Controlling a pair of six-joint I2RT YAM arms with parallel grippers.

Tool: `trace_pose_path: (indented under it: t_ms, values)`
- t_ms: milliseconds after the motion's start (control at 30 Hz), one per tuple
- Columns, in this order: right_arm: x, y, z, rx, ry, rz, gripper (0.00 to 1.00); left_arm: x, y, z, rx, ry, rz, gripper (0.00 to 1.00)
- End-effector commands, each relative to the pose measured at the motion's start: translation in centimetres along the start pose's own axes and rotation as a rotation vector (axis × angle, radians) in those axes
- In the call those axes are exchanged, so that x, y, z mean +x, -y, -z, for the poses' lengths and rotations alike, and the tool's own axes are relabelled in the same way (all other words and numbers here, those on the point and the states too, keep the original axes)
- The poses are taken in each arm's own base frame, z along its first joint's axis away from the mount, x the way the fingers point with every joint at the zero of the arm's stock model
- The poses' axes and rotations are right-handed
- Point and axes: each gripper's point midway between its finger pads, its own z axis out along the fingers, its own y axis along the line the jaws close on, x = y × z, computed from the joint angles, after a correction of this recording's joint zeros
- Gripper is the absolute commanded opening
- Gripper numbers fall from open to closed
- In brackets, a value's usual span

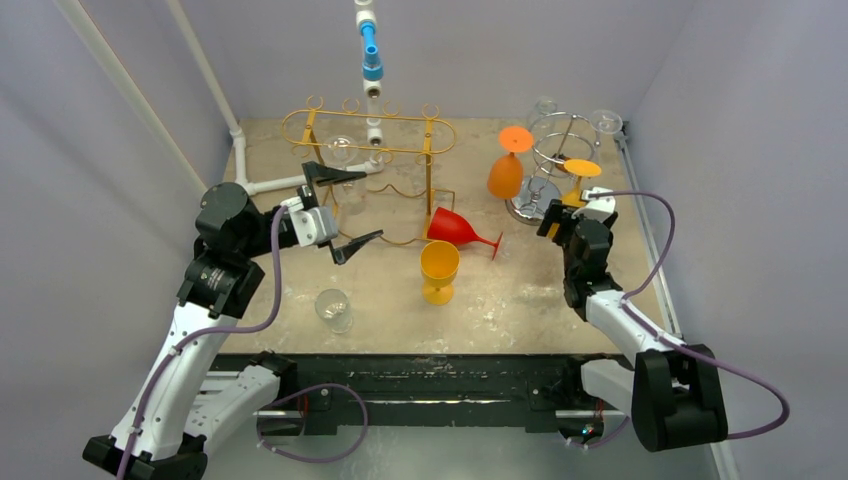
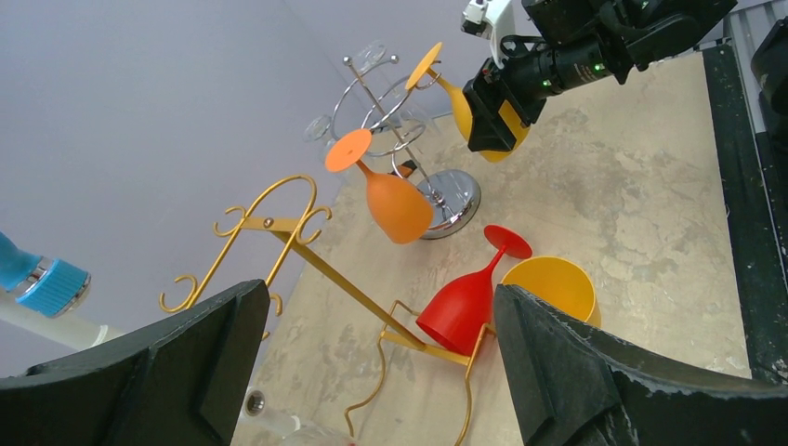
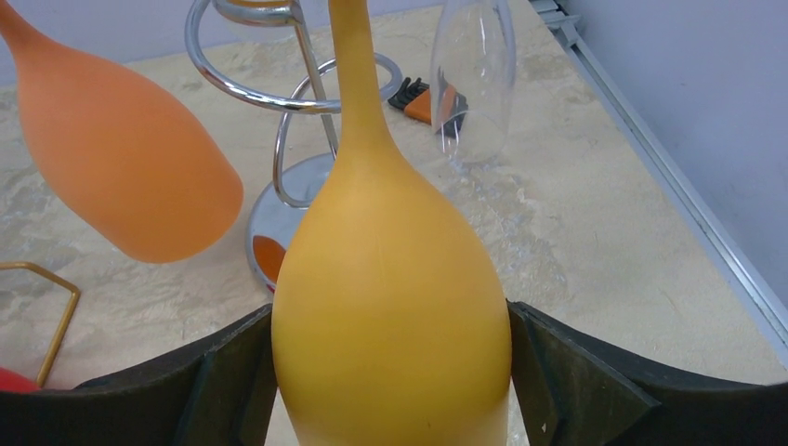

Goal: Place the wine glass upside down on the wine glass rack
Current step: Turn the wine glass upside down at the wine rack.

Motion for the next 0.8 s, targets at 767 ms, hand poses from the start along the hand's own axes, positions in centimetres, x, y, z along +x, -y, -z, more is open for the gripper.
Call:
trace_pose_path:
  t_ms: [767]
  values:
    - [-9.7,-4.8,10.0,-0.322,0.004,-0.191,0.99,-1.0,-2.7,1.9,-0.196,-0.095,0.124,1.00]
